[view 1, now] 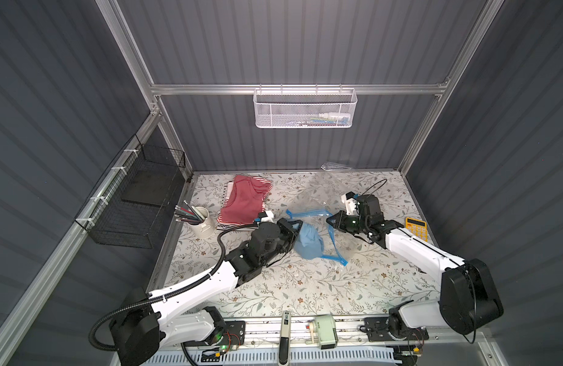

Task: Take the tank top out of the vacuum bag
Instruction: Take out the tank top from the vacuum bag, then place the tank top on the tank top.

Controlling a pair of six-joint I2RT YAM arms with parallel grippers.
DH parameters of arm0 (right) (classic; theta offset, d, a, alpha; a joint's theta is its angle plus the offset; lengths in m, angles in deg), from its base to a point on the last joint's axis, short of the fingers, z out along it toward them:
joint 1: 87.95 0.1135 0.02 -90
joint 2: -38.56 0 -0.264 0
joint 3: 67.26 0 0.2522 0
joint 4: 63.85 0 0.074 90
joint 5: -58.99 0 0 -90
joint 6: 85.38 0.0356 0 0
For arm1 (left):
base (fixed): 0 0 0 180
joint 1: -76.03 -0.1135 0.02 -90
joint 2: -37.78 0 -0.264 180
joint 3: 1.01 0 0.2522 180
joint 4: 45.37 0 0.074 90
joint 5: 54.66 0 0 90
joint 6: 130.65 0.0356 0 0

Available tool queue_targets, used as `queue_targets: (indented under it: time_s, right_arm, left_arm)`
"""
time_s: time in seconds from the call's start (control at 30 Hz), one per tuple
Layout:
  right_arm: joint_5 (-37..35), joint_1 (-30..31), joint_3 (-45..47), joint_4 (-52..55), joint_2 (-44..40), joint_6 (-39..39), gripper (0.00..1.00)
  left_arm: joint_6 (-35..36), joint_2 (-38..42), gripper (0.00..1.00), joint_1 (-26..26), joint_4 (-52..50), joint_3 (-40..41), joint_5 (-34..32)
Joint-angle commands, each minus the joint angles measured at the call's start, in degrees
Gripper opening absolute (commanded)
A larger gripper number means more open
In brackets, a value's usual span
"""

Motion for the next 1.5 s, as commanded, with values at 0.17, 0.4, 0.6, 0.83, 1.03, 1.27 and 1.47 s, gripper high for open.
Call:
queue_targets:
  time_s: [0.17, 0.4, 0.6, 0.83, 1.03, 1.27, 1.47]
  right_arm:
    - [-1.14, -0.19, 1.41, 2.35, -3.89, 1.00, 0.00]
    - [-2.52, -0.18, 4.67, 3.77, -7.99, 0.67, 0.00]
    - [-2.03, -0.25, 8.32, 3.01, -9.73, 1.02, 0.00]
    - [-1.60, -0.27, 9.26, 2.21, -9.59, 0.96, 0.00]
    - [-1.10, -0.33, 8.70, 1.18, -8.59, 0.50, 0.00]
    - [1.79, -0.39, 7.38, -0.91, -6.06, 0.97, 0.00]
    - [0.56, -0.42, 7.66, 0.01, -6.28, 0.34, 0.00]
  left_arm:
    - [9.08, 0.70, 0.00, -8.02, -5.68, -11.98, 5.45]
    - [11.98, -5.10, 0.00, -18.80, -6.50, -21.45, 16.80]
    - [14.47, -10.28, 0.00, -26.84, -7.65, -28.22, 23.01]
    - [15.09, -16.41, 0.00, -33.92, -6.72, -32.47, 28.25]
    - [16.27, -22.27, 0.00, -38.50, -6.77, -38.32, 32.45]
    - [18.16, -29.19, 0.00, -43.36, -7.73, -45.43, 35.52]
    - [18.59, -35.93, 0.00, -45.58, -7.02, -51.38, 38.13]
